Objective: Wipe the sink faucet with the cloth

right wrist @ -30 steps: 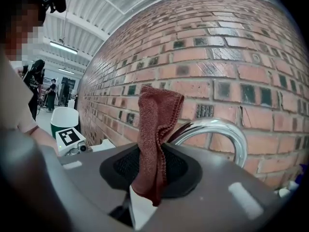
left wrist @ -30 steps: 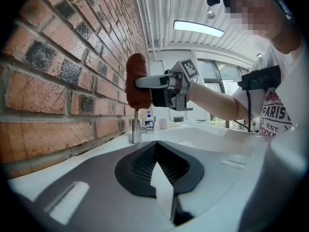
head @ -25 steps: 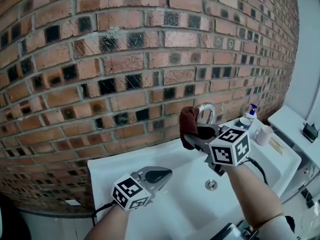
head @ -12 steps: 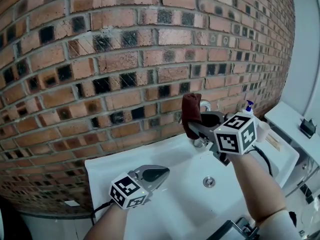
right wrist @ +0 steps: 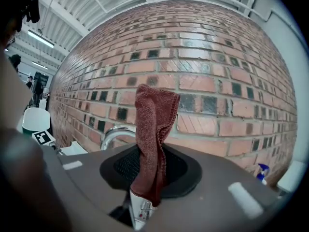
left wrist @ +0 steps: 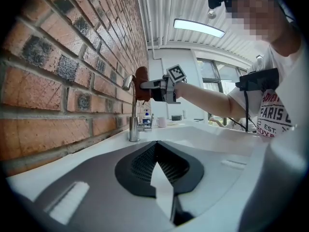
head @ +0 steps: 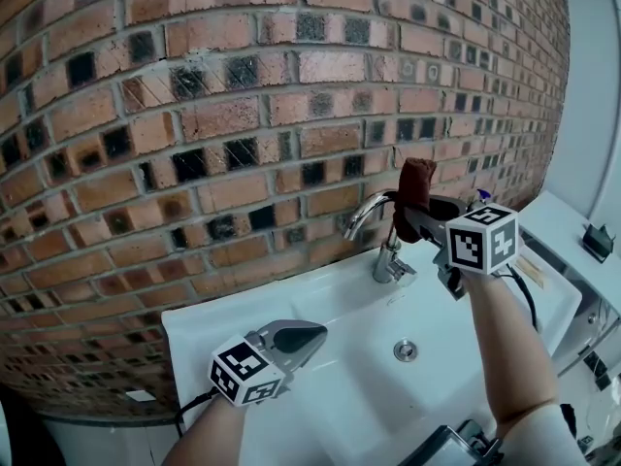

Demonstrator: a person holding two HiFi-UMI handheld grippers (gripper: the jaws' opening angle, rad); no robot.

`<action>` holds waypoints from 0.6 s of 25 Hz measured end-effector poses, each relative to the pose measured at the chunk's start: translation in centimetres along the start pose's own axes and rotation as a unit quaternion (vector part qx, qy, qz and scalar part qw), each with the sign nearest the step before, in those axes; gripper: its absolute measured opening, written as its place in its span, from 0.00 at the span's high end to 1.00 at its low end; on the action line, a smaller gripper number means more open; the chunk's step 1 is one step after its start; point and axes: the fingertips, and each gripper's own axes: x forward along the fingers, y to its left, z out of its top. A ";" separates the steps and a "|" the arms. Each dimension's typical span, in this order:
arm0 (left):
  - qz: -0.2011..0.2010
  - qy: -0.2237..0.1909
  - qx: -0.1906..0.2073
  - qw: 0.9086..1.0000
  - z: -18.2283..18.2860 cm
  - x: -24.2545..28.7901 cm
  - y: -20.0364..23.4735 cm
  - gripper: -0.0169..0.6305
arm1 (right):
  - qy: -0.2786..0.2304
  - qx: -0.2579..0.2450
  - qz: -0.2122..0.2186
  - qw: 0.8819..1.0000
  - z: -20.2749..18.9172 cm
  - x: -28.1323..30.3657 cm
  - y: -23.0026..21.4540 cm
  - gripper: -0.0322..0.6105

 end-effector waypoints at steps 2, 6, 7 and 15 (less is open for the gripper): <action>-0.001 0.001 0.001 1.000 0.0 0.0 -0.1 0.96 | 0.002 0.014 -0.011 1.000 -1.2 0.1 -1.0 0.81; -0.003 0.004 -0.002 1.000 -0.1 0.1 -0.1 0.96 | 0.000 0.035 -0.021 0.999 -3.2 0.5 -1.8 0.80; -0.004 0.005 -0.002 1.000 -0.2 0.2 -0.2 0.96 | -0.002 0.040 -0.022 0.999 -3.6 0.6 -1.9 0.80; -0.010 0.013 -0.001 1.000 -0.4 0.4 -0.4 0.96 | 0.049 0.067 -0.043 0.996 -9.8 2.2 -3.2 0.81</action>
